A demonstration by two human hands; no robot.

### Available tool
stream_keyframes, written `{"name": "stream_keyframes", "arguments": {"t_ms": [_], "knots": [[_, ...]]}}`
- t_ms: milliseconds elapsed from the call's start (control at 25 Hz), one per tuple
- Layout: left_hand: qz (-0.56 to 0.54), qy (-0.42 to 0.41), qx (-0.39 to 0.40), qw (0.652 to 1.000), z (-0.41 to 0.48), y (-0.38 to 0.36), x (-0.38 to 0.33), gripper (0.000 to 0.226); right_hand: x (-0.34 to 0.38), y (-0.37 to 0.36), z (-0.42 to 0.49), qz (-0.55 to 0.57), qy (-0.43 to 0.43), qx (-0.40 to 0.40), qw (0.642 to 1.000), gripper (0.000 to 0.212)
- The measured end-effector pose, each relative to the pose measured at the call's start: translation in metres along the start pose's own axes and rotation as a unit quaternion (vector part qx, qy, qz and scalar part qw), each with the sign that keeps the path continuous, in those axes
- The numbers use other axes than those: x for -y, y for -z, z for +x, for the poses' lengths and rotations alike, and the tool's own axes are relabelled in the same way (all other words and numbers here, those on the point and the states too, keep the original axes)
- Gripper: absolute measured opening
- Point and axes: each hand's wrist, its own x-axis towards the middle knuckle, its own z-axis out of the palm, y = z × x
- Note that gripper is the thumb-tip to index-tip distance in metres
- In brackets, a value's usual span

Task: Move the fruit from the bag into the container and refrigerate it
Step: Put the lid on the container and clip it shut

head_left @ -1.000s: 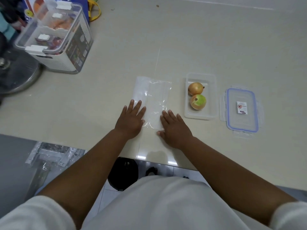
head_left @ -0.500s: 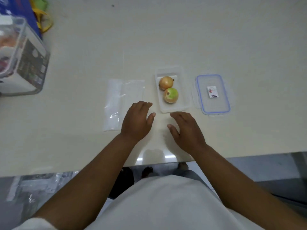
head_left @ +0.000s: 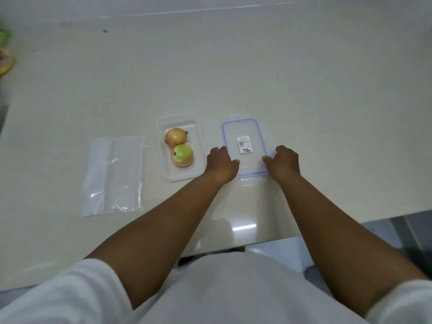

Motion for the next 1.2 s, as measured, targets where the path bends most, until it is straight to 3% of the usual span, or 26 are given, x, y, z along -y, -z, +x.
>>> {"name": "stream_keyframes", "arguments": {"t_ms": [160, 280, 440, 600, 720, 840, 1200], "knots": [[0.013, 0.1, -0.044, 0.994, 0.015, -0.012, -0.02, 0.05, -0.002, 0.001, 0.023, 0.001, -0.019, 0.039, 0.999, 0.038], [-0.085, 0.146, -0.08, 0.982, 0.021, -0.007, -0.024, 0.054, -0.01, 0.008, 0.031, 0.066, -0.054, 0.081, 0.993, 0.044], [-0.141, 0.102, -0.132, 0.976, 0.007, 0.0, -0.027, 0.073, -0.024, 0.017, 0.029, 0.158, -0.049, 0.095, 0.982, 0.04], [-0.169, 0.039, -0.224, 0.959, -0.017, 0.024, -0.005, 0.063, -0.005, 0.016, 0.01, 0.235, 0.014, 0.041, 0.971, 0.05], [-0.121, 0.061, -0.266, 0.954, -0.025, 0.06, 0.035, 0.058, 0.041, 0.009, -0.007, 0.207, 0.127, 0.063, 0.968, 0.075], [-0.116, 0.098, -0.266, 0.952, -0.024, 0.095, 0.073, 0.077, 0.091, -0.012, -0.019, 0.133, 0.219, 0.099, 0.961, 0.077], [-0.096, 0.103, -0.203, 0.969, -0.005, 0.123, 0.124, 0.072, 0.141, -0.058, -0.026, 0.028, 0.191, 0.114, 0.975, 0.06]]}}
